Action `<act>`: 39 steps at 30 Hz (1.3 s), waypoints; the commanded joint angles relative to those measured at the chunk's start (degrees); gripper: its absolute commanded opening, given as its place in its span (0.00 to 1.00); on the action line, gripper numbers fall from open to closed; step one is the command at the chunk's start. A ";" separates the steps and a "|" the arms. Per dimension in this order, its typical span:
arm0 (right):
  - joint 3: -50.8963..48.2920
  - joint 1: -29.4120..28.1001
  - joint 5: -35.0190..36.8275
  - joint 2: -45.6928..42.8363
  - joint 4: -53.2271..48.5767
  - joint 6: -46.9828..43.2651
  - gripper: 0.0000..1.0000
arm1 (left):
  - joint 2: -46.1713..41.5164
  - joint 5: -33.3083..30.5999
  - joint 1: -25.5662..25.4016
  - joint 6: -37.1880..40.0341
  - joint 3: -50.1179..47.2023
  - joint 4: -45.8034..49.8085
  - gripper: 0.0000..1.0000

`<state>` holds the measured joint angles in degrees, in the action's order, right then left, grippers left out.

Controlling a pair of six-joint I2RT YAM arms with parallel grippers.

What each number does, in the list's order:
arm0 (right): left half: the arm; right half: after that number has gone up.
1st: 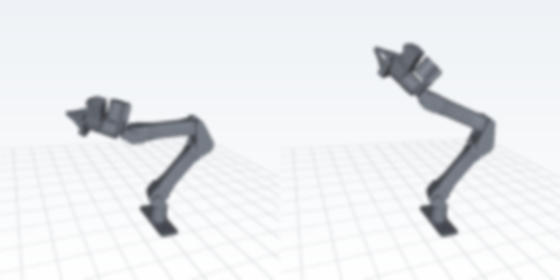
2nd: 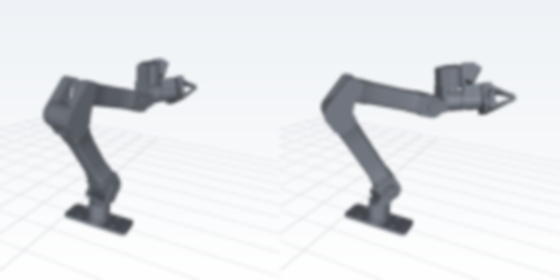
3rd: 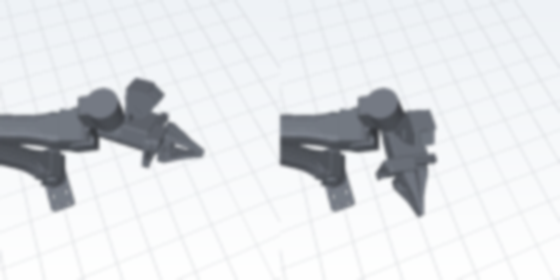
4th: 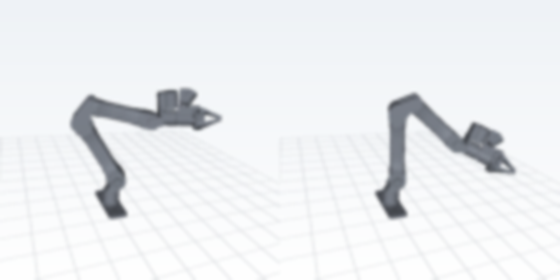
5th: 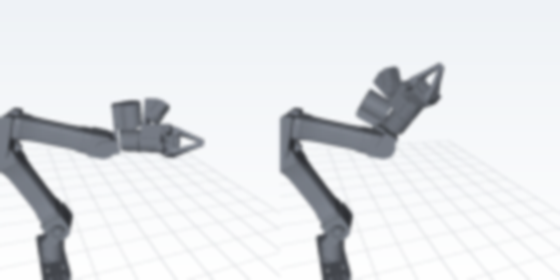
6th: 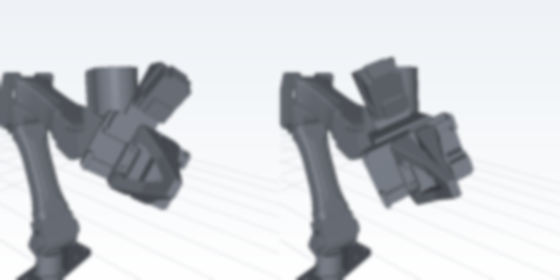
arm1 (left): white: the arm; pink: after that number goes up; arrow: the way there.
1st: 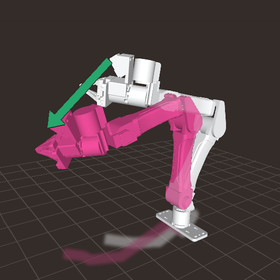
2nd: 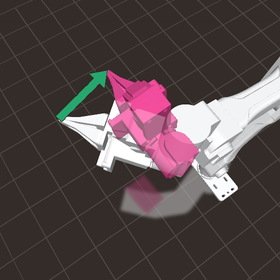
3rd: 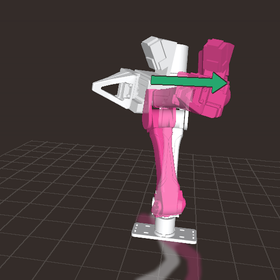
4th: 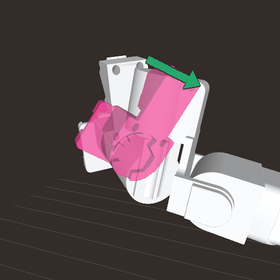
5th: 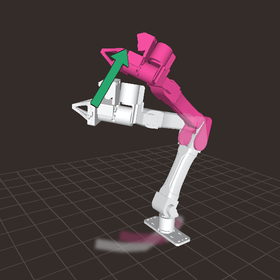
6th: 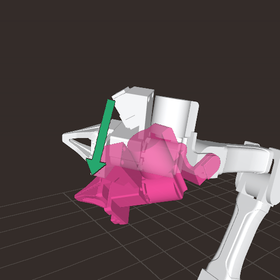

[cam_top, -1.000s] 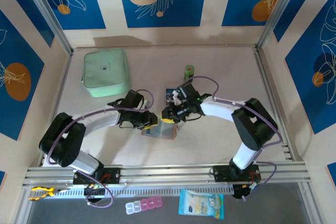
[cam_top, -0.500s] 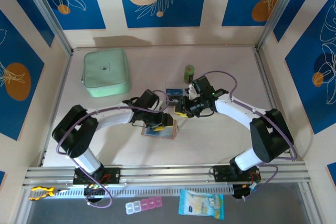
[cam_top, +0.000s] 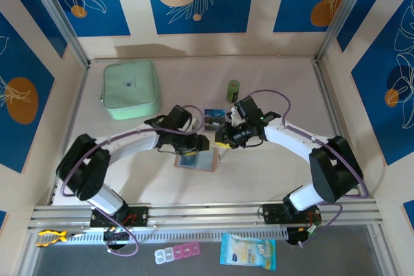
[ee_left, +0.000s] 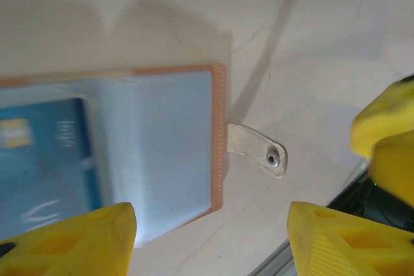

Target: Take the credit cards out of the card holder

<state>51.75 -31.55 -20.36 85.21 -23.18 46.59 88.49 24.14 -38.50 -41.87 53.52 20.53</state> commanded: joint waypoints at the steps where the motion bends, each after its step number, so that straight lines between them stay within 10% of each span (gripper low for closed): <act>1: 2.48 -1.81 -1.31 2.40 0.11 0.42 0.27 | -2.86 -3.40 3.98 4.14 -1.83 6.19 0.63; 33: 6.06 -6.29 -5.08 13.49 7.79 3.00 0.23 | -4.42 2.83 7.30 -0.50 -8.72 -0.18 0.44; 39: 4.62 -6.72 -5.65 14.43 11.06 4.38 0.22 | -0.66 3.48 7.56 0.45 -8.16 -1.85 0.23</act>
<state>57.63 -37.85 -24.05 98.26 -13.85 49.67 86.06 27.00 -30.87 -42.13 44.23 18.65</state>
